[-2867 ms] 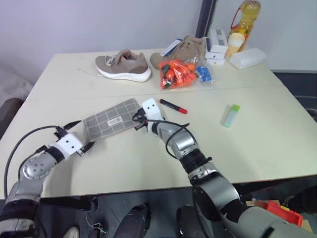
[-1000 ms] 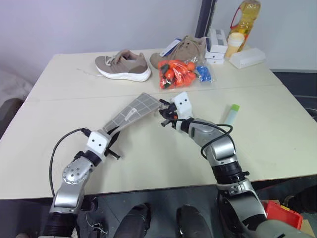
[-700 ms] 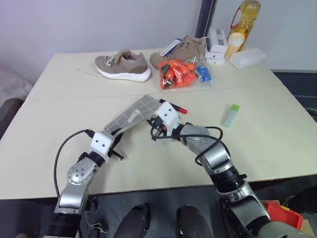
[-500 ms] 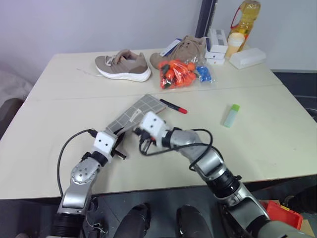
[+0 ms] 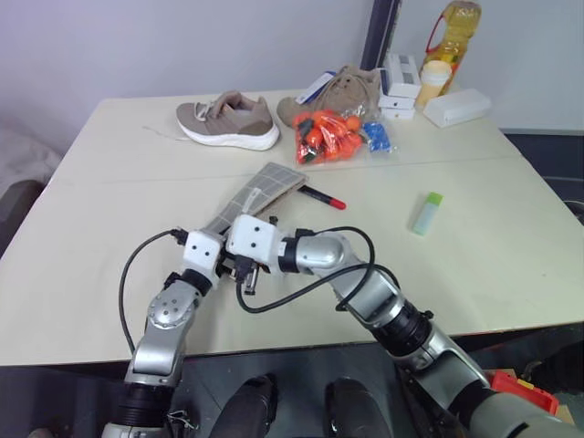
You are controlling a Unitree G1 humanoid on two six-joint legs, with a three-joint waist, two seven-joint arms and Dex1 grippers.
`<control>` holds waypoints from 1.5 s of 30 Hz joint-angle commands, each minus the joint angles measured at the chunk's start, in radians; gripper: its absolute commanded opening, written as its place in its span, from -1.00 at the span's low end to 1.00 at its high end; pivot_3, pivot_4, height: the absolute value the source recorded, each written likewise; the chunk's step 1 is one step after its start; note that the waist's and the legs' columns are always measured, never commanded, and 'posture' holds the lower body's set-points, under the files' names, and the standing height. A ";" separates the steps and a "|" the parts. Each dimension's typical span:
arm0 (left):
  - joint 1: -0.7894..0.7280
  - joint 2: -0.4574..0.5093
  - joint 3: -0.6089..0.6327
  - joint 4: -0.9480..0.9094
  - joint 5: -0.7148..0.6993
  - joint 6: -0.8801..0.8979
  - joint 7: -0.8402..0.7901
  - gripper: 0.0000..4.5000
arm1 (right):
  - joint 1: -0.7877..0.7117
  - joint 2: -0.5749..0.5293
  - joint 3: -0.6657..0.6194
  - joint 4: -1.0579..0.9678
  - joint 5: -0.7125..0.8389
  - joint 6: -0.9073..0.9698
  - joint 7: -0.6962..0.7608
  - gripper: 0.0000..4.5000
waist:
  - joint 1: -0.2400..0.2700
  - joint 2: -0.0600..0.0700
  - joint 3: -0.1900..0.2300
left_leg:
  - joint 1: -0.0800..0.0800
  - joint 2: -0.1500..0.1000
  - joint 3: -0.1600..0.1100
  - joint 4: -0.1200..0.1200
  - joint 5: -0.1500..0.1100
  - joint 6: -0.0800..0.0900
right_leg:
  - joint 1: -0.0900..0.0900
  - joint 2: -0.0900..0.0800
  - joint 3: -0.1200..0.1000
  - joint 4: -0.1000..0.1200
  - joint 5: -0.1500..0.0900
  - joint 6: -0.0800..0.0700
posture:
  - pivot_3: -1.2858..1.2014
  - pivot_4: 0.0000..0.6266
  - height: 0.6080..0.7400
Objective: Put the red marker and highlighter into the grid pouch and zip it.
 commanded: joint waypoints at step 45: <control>-0.151 -0.018 0.017 0.128 0.031 0.065 0.067 -1.00 | 0.108 -0.211 -0.429 0.087 0.064 0.010 -0.110 -0.85 | 0.002 0.000 0.000 | -0.001 0.000 0.001 0.001 0.000 -0.001 | 0.004 0.000 0.000 0.000 0.000 0.000 | 0.03 -0.52 1.00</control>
